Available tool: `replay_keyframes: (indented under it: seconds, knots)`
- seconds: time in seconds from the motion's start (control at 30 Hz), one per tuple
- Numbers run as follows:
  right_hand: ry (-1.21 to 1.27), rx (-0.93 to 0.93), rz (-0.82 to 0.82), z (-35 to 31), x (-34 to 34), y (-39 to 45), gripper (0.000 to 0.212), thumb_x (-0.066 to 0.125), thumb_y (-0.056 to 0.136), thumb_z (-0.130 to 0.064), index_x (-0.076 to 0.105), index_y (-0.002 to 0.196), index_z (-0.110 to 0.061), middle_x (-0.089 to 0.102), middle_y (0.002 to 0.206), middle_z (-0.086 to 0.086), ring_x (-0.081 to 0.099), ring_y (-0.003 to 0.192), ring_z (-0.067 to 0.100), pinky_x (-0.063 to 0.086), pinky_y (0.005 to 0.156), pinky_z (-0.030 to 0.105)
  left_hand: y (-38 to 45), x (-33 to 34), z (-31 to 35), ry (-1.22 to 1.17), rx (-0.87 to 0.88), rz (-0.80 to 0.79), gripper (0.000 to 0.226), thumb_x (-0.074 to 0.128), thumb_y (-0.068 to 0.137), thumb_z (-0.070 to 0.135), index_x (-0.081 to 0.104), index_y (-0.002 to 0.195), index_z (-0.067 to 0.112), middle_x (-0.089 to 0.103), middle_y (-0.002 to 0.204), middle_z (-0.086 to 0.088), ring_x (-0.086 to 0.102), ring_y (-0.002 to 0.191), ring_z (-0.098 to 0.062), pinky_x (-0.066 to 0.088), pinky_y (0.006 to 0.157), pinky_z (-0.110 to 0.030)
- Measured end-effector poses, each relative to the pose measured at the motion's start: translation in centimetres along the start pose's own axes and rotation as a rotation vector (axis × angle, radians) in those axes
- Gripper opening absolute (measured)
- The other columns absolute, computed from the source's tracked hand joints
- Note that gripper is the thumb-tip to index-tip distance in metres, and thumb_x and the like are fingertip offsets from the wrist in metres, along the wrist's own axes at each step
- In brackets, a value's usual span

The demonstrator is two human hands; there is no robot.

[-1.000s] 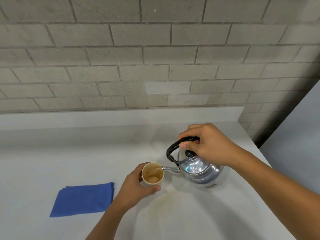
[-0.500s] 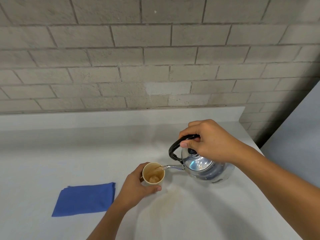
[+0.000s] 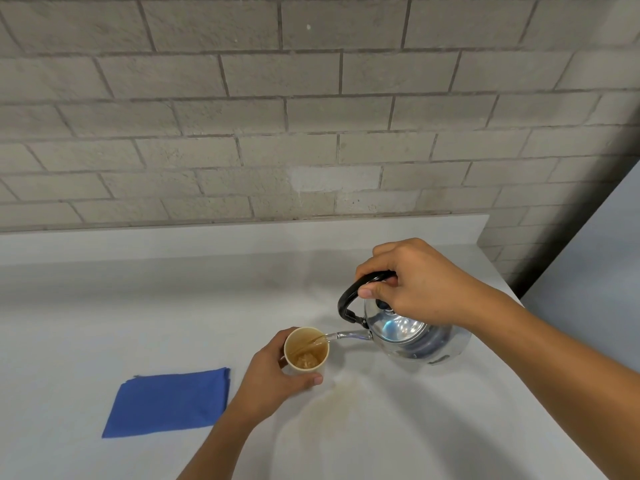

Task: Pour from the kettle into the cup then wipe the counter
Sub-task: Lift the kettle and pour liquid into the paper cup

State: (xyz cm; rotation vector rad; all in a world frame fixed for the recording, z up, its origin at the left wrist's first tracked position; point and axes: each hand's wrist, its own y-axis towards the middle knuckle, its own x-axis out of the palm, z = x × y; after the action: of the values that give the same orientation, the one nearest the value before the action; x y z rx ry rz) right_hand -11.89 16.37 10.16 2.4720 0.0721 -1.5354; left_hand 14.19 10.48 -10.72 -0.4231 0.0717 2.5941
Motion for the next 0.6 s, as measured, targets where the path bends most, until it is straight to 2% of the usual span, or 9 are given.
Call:
replay_keyframes:
  seconds: [0.23, 0.43, 0.6]
  knots:
    - [-0.028, -0.014, -0.005, -0.4, -0.3, 0.3, 0.012, 0.068, 0.089, -0.039, 0.076, 0.097, -0.034, 0.062, 0.077, -0.014, 0.056, 0.072, 0.006, 0.052, 0.067, 0.039, -0.1, 0.0, 0.1, 0.01, -0.006, 0.003, 0.079, 0.101, 0.059, 0.037, 0.063, 0.127, 0.041, 0.072, 0.122, 0.02, 0.068, 0.116, -0.008, 0.057, 0.092, -0.017]
    - [-0.052, -0.037, -0.009, -0.8, -0.6, 0.4, 0.011, 0.068, 0.088, -0.039, 0.076, 0.095, -0.034, 0.058, 0.073, -0.017, 0.054, 0.072, 0.004, 0.049, 0.066, 0.035, -0.1, 0.0, 0.1, 0.011, -0.015, 0.001, 0.079, 0.102, 0.059, 0.036, 0.062, 0.127, 0.042, 0.071, 0.121, 0.025, 0.067, 0.116, -0.004, 0.057, 0.089, -0.015]
    - [-0.089, -0.056, -0.015, -1.1, -0.7, 0.5, 0.007, 0.068, 0.088, -0.039, 0.074, 0.091, -0.035, 0.054, 0.07, -0.018, 0.052, 0.071, 0.002, 0.045, 0.065, 0.03, 0.0, 0.0, -0.1, 0.013, -0.013, -0.002, 0.079, 0.102, 0.059, 0.037, 0.062, 0.128, 0.041, 0.071, 0.122, 0.022, 0.067, 0.116, -0.006, 0.057, 0.091, -0.017]
